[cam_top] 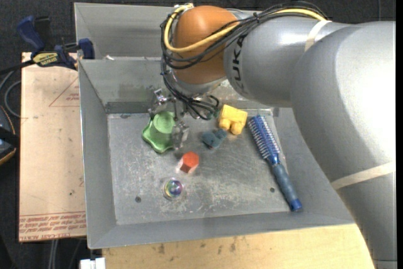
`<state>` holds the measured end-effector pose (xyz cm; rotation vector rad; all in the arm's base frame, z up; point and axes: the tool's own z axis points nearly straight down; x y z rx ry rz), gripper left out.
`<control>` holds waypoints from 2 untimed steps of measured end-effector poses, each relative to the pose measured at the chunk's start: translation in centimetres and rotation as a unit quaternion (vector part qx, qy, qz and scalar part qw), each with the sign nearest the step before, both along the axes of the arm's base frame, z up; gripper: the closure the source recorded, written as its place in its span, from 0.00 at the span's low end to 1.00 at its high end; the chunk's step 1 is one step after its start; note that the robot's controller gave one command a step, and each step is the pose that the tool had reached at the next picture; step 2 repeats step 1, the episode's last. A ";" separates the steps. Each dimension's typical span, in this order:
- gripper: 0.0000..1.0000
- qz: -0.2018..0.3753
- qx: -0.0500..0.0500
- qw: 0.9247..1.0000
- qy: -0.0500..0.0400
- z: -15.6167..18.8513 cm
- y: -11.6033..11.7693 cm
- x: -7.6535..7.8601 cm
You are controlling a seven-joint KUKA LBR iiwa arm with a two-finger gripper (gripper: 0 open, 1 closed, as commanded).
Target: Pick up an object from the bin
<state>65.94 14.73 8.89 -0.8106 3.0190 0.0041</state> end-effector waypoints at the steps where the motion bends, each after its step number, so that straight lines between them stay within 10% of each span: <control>1: 1.00 -0.035 0.000 0.999 0.001 15.8 0.3 -0.9; 2: 1.00 -0.035 0.000 0.999 0.001 15.8 0.3 -0.9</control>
Offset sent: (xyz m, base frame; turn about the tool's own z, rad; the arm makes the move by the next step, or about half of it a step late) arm -0.0109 0.0021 0.1518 0.0704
